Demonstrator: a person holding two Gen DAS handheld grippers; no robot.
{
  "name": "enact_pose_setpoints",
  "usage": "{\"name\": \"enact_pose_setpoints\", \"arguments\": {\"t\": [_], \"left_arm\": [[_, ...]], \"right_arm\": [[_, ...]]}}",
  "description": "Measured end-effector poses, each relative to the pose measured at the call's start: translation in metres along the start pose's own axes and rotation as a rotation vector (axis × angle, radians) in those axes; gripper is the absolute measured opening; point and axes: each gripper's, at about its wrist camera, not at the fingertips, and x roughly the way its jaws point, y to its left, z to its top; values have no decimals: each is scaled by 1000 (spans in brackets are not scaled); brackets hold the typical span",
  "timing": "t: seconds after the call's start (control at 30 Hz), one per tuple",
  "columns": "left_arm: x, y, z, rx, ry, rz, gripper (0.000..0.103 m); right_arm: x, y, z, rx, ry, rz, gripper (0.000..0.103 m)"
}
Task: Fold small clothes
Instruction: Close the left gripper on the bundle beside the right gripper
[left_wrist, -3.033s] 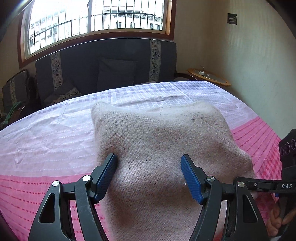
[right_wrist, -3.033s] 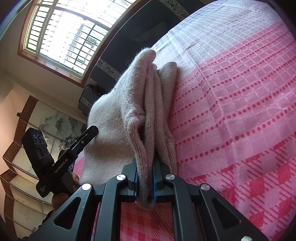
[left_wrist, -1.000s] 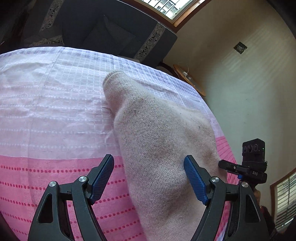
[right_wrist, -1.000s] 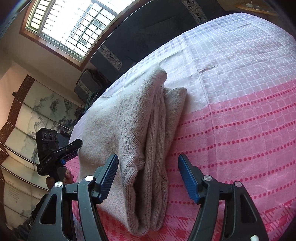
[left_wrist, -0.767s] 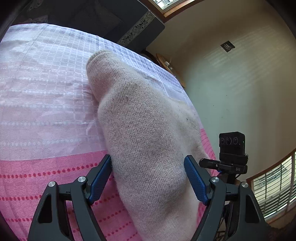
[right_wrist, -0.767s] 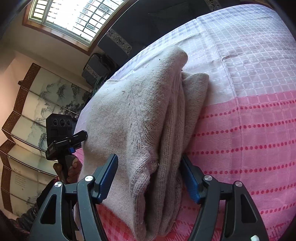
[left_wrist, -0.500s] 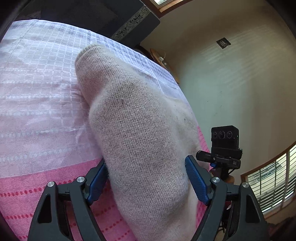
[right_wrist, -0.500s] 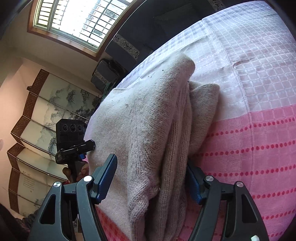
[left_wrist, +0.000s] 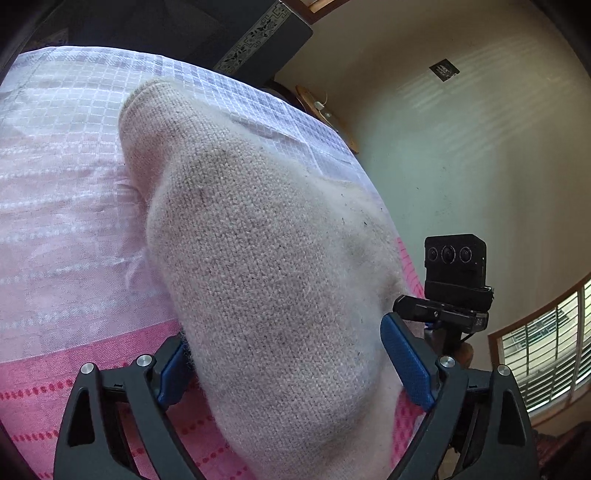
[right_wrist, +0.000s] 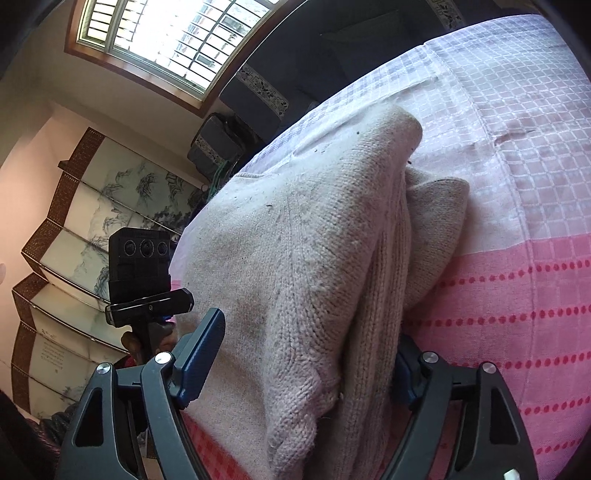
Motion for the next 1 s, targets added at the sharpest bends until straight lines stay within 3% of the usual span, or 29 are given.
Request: {"name": "enact_pose_setpoints", "arguments": {"t": [0.13, 0.2, 0.23, 0.43, 0.67, 1.0], "left_arm": [[0, 0, -7, -22, -33, 2, 91], [1, -2, -11, -41, -63, 42, 84], [4, 1, -13, -63, -59, 58, 63], [-1, 6, -23, -116, -121, 65, 55], [-14, -13, -41, -74, -132, 167, 54], [-46, -27, -73, -93, -150, 231, 54]], "right_arm": [[8, 10, -3, -25, -19, -18, 78], [14, 8, -5, -16, -5, -31, 52], [16, 3, -7, 13, -5, -12, 43], [12, 10, -14, 24, -57, -21, 39], [7, 35, -30, 14, -76, -60, 37], [16, 67, -58, 42, -67, -50, 37]]}}
